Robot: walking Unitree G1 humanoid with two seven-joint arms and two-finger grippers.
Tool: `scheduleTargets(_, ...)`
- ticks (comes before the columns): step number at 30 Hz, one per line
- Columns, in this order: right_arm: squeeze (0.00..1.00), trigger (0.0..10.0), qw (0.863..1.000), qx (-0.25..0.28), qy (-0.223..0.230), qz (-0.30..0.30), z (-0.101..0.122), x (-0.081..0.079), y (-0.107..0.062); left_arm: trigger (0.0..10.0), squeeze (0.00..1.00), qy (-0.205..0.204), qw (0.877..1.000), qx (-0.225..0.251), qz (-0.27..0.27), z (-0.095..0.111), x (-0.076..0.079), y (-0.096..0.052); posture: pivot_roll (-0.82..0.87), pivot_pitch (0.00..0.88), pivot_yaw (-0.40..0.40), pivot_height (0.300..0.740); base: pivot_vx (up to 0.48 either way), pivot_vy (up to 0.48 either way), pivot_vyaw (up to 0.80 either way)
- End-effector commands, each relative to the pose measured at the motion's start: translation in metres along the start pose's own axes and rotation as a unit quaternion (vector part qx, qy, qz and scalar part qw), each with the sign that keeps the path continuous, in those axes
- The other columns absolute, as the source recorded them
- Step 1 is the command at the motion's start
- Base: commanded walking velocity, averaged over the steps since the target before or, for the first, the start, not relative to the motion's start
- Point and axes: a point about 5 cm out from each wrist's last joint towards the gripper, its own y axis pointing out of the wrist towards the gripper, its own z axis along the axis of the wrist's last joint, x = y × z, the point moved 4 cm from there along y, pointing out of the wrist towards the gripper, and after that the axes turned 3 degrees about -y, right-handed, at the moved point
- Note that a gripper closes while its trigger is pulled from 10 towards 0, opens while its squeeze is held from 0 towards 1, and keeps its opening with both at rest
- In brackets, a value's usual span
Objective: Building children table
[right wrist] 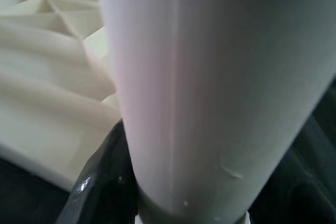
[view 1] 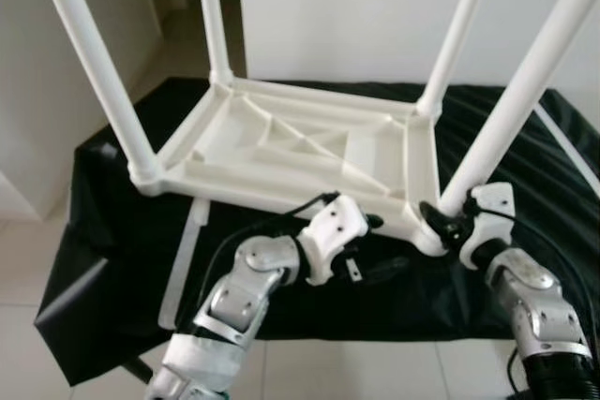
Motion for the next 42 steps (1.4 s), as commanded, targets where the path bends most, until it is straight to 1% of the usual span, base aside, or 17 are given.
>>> scheduleTargets(1, 0.00, 10.0, 1.000, -0.010, 0.006, -0.012, -0.002, 0.002, 0.000, 10.0, 0.00, -0.001, 1.000, -0.001, 0.023, 0.000, -0.004, 0.002, 0.00, 0.000, -0.025, 0.740, 0.000, 0.000, 0.00)
scheduleTargets(3, 0.00, 10.0, 1.000, -0.010, 0.006, -0.012, -0.002, 0.002, 0.000, 10.0, 0.00, -0.001, 1.000, -0.001, 0.023, 0.000, -0.004, 0.002, 0.00, 0.000, -0.025, 0.740, 0.000, 0.000, 0.00)
scheduleTargets(5, 0.00, 10.0, 0.998, -0.019, 0.019, -0.052, -0.006, 0.001, 0.001, 10.0, 0.00, -0.001, 1.000, -0.002, 0.022, 0.000, -0.003, 0.003, 0.00, 0.000, -0.024, 0.740, 0.000, 0.000, 0.00)
scheduleTargets(8, 0.00, 10.0, 0.997, -0.022, 0.022, -0.071, -0.007, 0.000, 0.001, 10.0, 0.00, -0.002, 1.000, -0.002, 0.022, -0.001, -0.003, 0.003, 0.00, 0.000, -0.024, 0.740, 0.000, 0.000, 0.00)
scheduleTargets(9, 0.00, 10.0, 0.994, -0.027, 0.030, -0.101, -0.010, -0.002, 0.002, 10.0, 0.00, -0.002, 1.000, -0.002, 0.021, -0.001, -0.003, 0.004, 0.00, 0.000, -0.025, 0.740, 0.000, 0.000, 0.00)
scheduleTargets(10, 0.00, 10.0, 0.984, -0.038, 0.051, -0.165, -0.014, -0.003, 0.001, 10.0, 0.00, -0.002, 1.000, -0.002, 0.021, -0.001, -0.003, 0.004, 0.00, 0.000, -0.030, 0.740, 0.000, 0.000, 0.00)
scheduleTargets(12, 0.00, 10.0, 0.980, -0.042, 0.056, -0.185, -0.015, -0.004, 0.001, 10.0, 0.00, -0.002, 1.000, -0.001, 0.021, -0.001, -0.003, 0.004, 0.00, 0.000, -0.030, 0.740, 0.000, 0.000, 0.00)
scheduleTargets(16, 0.00, 10.0, 0.958, -0.050, 0.071, -0.272, -0.018, -0.008, -0.001, 10.0, 0.00, -0.003, 1.000, 0.000, 0.022, 0.000, -0.002, 0.005, 0.00, 0.000, -0.033, 0.740, 0.000, 0.000, 0.00)
scheduleTargets(18, 0.00, 10.0, 0.954, -0.049, 0.071, -0.286, -0.018, -0.009, -0.002, 10.0, 0.00, -0.003, 1.000, 0.000, 0.022, 0.000, -0.002, 0.005, 0.00, 0.000, -0.033, 0.740, 0.000, 0.000, 0.00)
scheduleTargets(20, 0.00, 10.0, 0.946, -0.054, 0.085, -0.309, -0.019, -0.017, -0.001, 10.0, 0.00, -0.003, 1.000, 0.001, 0.023, 0.000, -0.002, 0.005, 0.00, 0.000, -0.036, 0.740, 0.000, 0.000, 0.00)
scheduleTargets(21, 0.00, 10.0, 0.945, -0.059, 0.098, -0.306, -0.020, -0.030, 0.002, 10.0, 0.00, -0.004, 1.000, 0.001, 0.024, 0.000, -0.002, 0.005, 0.01, 0.000, -0.039, 0.740, 0.000, 0.000, 0.00)
scheduleTargets(25, 0.00, 10.0, 0.953, -0.048, 0.103, -0.282, -0.013, -0.042, 0.007, 10.0, 0.00, -0.004, 1.000, 0.002, 0.026, 0.000, -0.002, 0.005, 0.01, 0.000, -0.041, 0.740, 0.000, 0.000, 0.00)
scheduleTargets(29, 0.00, 10.0, 0.952, -0.035, 0.095, -0.289, -0.008, -0.034, 0.006, 10.0, 0.00, -0.003, 1.000, 0.002, 0.027, 0.000, -0.003, 0.005, 0.01, 0.000, -0.044, 0.740, 0.000, 0.000, 0.00)
scheduleTargets(33, 0.00, 10.0, 0.951, -0.034, 0.095, -0.291, -0.008, -0.034, 0.006, 10.0, 0.00, -0.003, 1.000, 0.002, 0.028, 0.001, -0.003, 0.005, 0.01, 0.000, -0.044, 0.740, 0.000, 0.000, 0.00)
scheduleTargets(34, 0.00, 10.0, 0.956, -0.018, 0.094, -0.278, -0.002, -0.033, 0.007, 10.0, 0.00, -0.003, 1.000, 0.002, 0.029, 0.001, -0.003, 0.005, 0.01, 0.000, -0.045, 0.740, 0.000, 0.000, 0.00)
scheduleTargets(35, 1.00, 10.0, 0.962, 0.002, 0.089, -0.259, 0.003, -0.032, 0.007, 10.0, 0.00, -0.003, 1.000, 0.001, 0.029, 0.000, -0.003, 0.005, 0.01, 0.000, -0.044, 0.740, 0.000, 0.000, 0.00)
scheduleTargets(42, 1.00, 10.0, 0.969, 0.026, 0.077, -0.233, 0.008, -0.027, 0.002, 10.0, 0.00, -0.003, 1.000, 0.001, 0.028, 0.000, -0.002, 0.004, 0.01, 0.000, -0.044, 0.740, 0.000, 0.000, 0.00)
